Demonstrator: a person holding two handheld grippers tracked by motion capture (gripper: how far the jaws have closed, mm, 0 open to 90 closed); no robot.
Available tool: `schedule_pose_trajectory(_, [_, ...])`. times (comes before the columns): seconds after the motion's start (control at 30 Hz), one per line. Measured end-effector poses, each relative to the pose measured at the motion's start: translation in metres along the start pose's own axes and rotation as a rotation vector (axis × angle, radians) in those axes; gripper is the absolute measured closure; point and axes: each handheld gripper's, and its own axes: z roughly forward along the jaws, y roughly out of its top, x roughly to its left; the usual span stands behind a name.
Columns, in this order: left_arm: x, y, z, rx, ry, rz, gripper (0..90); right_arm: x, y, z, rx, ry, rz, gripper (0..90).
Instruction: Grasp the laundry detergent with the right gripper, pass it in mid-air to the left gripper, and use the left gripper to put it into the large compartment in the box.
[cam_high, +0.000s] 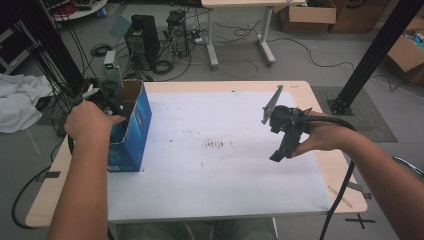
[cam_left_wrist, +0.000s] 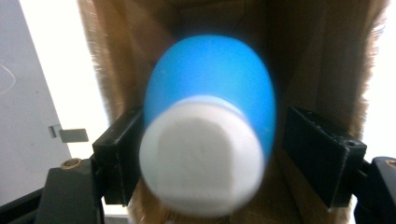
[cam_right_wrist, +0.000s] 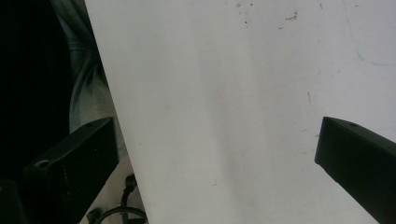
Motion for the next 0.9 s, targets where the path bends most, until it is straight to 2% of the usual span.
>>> schedule_pose_trajectory(0.27, [0.006,-0.006,-0.02,-0.033,0.003,-0.009,23.0,0.002,0.005,0.0,-0.005,0.001,-0.014,0.0])
schedule_pose_trajectory(0.37, [0.009,-0.008,-0.025,-0.046,-0.019,-0.012,22.1,0.003,0.006,0.0,0.001,0.001,-0.016,0.0])
schedule_pose_trajectory(0.53, [0.01,-0.011,-0.033,-0.059,-0.032,0.0,18.1,0.004,0.007,0.0,0.003,0.0,-0.013,0.0])
schedule_pose_trajectory(0.73, [0.008,-0.014,-0.047,-0.083,-0.042,0.027,15.8,0.006,0.008,-0.001,0.004,0.0,-0.015,0.0])
schedule_pose_trajectory(0.9, [-0.001,-0.015,-0.065,-0.106,-0.046,0.077,12.8,0.006,0.008,-0.001,0.009,0.0,-0.015,0.0])
